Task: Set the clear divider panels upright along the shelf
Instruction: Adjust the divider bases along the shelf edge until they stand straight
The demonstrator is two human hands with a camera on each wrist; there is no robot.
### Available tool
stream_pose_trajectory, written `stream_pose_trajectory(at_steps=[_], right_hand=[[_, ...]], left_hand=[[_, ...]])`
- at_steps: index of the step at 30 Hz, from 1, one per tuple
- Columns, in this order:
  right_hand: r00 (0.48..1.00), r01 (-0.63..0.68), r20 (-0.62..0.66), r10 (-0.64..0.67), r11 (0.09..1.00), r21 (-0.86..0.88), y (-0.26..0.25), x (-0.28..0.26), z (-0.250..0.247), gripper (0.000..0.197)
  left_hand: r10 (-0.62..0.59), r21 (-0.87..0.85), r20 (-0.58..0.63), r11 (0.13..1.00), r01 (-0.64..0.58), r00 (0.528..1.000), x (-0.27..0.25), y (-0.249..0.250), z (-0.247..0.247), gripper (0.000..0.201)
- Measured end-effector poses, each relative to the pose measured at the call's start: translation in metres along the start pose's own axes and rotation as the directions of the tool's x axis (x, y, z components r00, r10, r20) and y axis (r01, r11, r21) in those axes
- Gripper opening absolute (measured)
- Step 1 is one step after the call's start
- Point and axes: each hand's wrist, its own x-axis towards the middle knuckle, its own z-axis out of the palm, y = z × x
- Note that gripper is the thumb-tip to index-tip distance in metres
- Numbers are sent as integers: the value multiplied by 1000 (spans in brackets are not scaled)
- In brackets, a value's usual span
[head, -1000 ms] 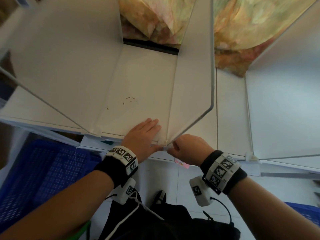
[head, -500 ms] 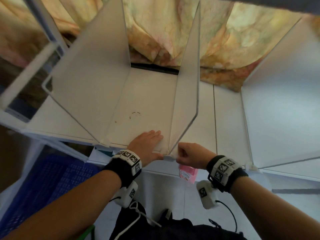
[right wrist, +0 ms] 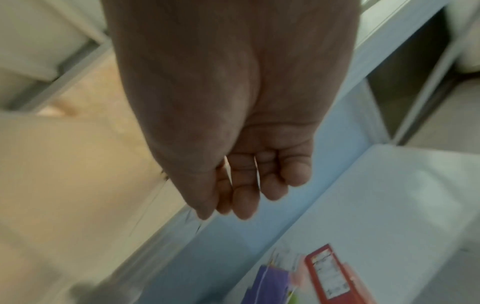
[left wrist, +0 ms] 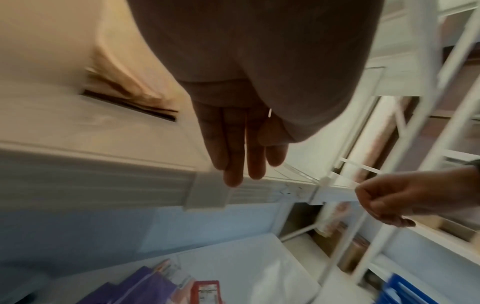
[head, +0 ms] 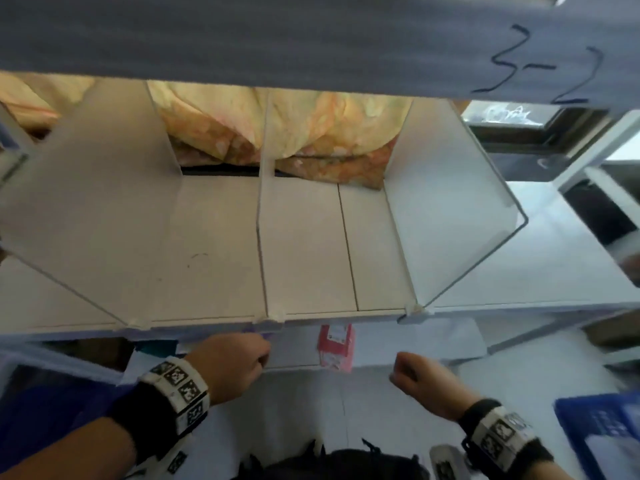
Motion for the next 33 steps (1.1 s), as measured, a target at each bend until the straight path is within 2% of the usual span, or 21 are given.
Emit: stream_pose_trajectory(at_steps=[3, 5, 8, 12, 15, 19, 22, 25, 28, 31, 33], right_hand=[[978, -97, -177, 108, 993, 72, 40, -23, -24, 26], [961, -146, -228, 154, 988, 50, 59, -33, -48, 24], [952, -145, -270, 142, 989, 8, 70, -25, -88, 22], [970, -76, -237, 61, 996, -55, 85, 18, -124, 23], [995, 8, -95, -23, 988, -155, 91, 58, -137, 24], [990, 130, 88, -114, 969, -211, 105, 96, -134, 31], [979, 192, 119, -168, 953, -234, 108, 113, -134, 34], [967, 241, 147, -206, 926, -291, 107, 128, -135, 38], [960, 269, 167, -224, 903, -336, 104, 137, -136, 43], [966, 252, 146, -215, 912, -325, 104, 137, -135, 48], [963, 250, 166, -211, 930, -269, 106, 140, -133, 44]], left_hand=[[147, -16, -1, 989, -147, 989, 31, 27, -5, 15], [206, -49, -16, 977, -206, 978, 52, 49, -5, 16], [213, -128, -124, 965, -229, 969, 81, 73, 0, 23], [196, -154, -243, 959, -238, 950, 125, 100, 11, 25], [118, -118, -273, 981, -155, 955, 161, 119, 17, 47], [-78, -117, -165, 991, 59, 983, 204, 137, 39, 74], [-176, -104, -134, 981, 163, 975, 219, 149, 55, 83], [-236, -39, -160, 972, 233, 959, 226, 159, 63, 88], [-250, 9, -186, 967, 256, 950, 232, 162, 68, 92], [-258, -40, -218, 966, 255, 941, 233, 166, 71, 94], [-266, -75, -234, 964, 255, 935, 235, 167, 74, 95]])
